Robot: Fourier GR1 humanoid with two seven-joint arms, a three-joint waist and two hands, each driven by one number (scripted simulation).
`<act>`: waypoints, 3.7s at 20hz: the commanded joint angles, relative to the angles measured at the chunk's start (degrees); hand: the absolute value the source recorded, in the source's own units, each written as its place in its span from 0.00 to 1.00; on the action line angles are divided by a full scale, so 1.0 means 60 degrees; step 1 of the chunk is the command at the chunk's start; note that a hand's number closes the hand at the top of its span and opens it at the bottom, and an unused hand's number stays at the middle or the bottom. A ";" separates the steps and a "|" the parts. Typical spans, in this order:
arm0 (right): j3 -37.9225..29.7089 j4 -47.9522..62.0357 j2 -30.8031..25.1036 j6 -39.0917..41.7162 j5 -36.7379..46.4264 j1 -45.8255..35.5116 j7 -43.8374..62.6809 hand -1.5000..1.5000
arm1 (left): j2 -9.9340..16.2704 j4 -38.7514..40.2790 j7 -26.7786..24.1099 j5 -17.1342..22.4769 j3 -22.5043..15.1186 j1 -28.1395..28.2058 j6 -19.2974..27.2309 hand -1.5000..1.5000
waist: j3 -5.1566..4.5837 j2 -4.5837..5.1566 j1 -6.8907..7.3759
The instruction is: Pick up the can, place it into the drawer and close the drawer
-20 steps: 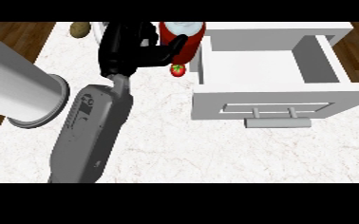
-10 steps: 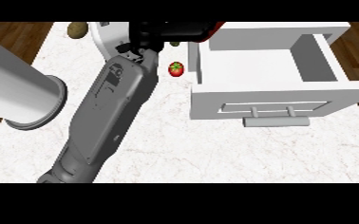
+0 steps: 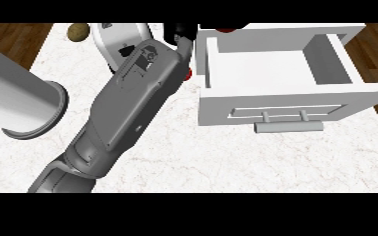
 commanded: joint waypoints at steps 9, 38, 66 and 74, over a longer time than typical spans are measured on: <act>0.0524 0.0173 0.0253 0.0136 0.0526 0.0151 -0.0516 0.00 | 0.0000 0.1910 -0.0780 0.2075 -0.1324 -0.1666 0.0702 1.00 | 0.0012 0.0025 -0.0195; 0.0395 -0.0056 -0.0012 -0.0114 0.0221 -0.0706 0.0410 0.00 | 0.0000 0.4195 -0.2160 0.4996 -0.3908 -0.2079 0.1960 0.00 | 0.0019 0.0181 -0.0618; 0.3374 -0.0574 -0.0802 0.0005 0.8164 -0.3981 -0.1617 0.00 | 0.0000 0.4071 -0.3264 0.6194 -0.3752 -0.2718 0.1683 0.00 | -0.0004 0.0102 0.0317; 0.5670 0.1779 -0.0371 -0.1691 1.2076 -0.4866 -0.2931 0.00 | 0.0000 0.3569 -0.3220 0.5963 -0.3744 -0.2093 0.1972 0.00 | -0.0002 -0.0005 0.0537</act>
